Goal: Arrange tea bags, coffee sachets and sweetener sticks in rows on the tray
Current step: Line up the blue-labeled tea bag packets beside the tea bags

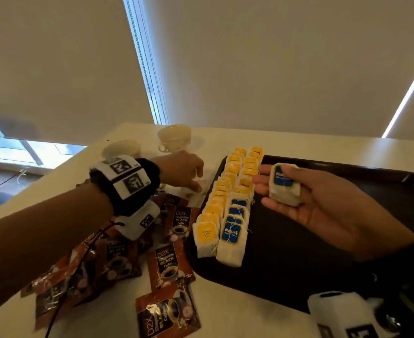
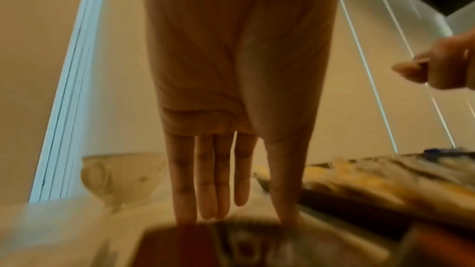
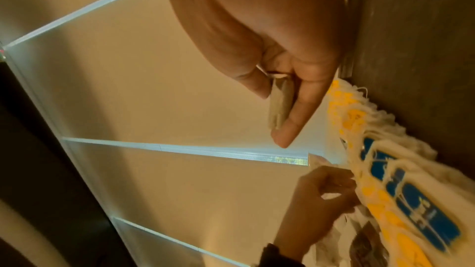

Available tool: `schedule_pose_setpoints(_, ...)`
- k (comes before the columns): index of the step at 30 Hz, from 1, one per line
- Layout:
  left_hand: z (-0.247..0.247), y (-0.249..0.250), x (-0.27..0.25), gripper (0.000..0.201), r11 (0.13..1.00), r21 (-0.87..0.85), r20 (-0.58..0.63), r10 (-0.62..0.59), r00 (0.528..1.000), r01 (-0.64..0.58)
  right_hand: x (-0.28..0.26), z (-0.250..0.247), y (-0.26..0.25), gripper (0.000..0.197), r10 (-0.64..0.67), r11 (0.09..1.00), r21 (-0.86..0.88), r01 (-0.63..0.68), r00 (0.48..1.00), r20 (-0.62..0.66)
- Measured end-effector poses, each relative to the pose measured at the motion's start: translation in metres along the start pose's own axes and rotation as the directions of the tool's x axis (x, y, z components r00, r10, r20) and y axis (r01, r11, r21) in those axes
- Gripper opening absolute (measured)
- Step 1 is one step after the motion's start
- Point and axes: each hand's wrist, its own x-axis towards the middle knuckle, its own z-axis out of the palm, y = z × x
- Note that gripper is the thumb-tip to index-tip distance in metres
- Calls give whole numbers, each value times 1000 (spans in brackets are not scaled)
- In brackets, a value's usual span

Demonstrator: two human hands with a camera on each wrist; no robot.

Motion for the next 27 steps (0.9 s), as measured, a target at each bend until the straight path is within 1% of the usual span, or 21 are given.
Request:
schedule_pose_setpoints(2,4,4,8,42,993,112,24,28,999,-30,-5,-9,-2,32,8,999,38,-7,999,-40)
schedule_pose_setpoints(5,4,10,15,31,970,229,8,78,997,-78,-14,-24,0,34,28,998,60,-24,998,-64)
schedule_pose_setpoints(8,5,12,18,17,974,210,22,83,996,-85,-22,-36,3,35,28,995,99,-21,997,-69)
schedule_pose_setpoints(10,3,13,17,16,978,196,21,70,997,-73,-25,-41,5,34,36,992,123,-27,997,-75)
schedule_pose_setpoints(11,2,12,16,18,983,171,17,59,998,-61,-26,-43,6,34,44,992,125,-33,996,-82)
schedule_pose_setpoints(12,1,10,16,23,993,114,5,42,999,-42,-26,-45,7,35,47,992,121,-36,995,-88)
schedule_pose_setpoints(13,-2,6,14,29,1000,7,-12,13,1000,-13,-25,-45,8,35,46,992,120,-36,995,-89)
schedule_pose_setpoints(14,-5,3,12,33,991,-135,-26,-14,1000,10,-25,-45,8,35,40,992,122,-28,995,-93)
schedule_pose_setpoints(15,-10,0,8,35,956,-292,-40,-28,999,15,-24,-45,8,35,31,992,125,-19,995,-95)
schedule_pose_setpoints(17,-22,1,-3,33,831,-556,-75,-25,997,-21,-23,-44,10,34,15,992,130,-3,996,-89)
schedule_pose_setpoints(19,-34,10,-17,28,691,-718,-76,36,997,-79,-23,-42,13,33,13,989,146,-2,997,-72)
schedule_pose_setpoints(20,-39,19,-22,25,645,-755,-69,95,993,-115,-23,-42,13,32,9,987,159,2,998,-66)
schedule_pose_setpoints(21,-41,27,-26,22,622,-770,-63,153,986,-145,-23,-41,14,33,7,986,164,3,998,-59)
schedule_pose_setpoints(25,-45,70,-34,26,587,-763,-79,333,940,-271,-23,-38,16,35,13,990,140,-5,998,-55)
schedule_pose_setpoints(27,-46,92,-37,19,552,-765,-93,416,905,-332,-23,-36,18,37,2,994,113,3,999,-46)
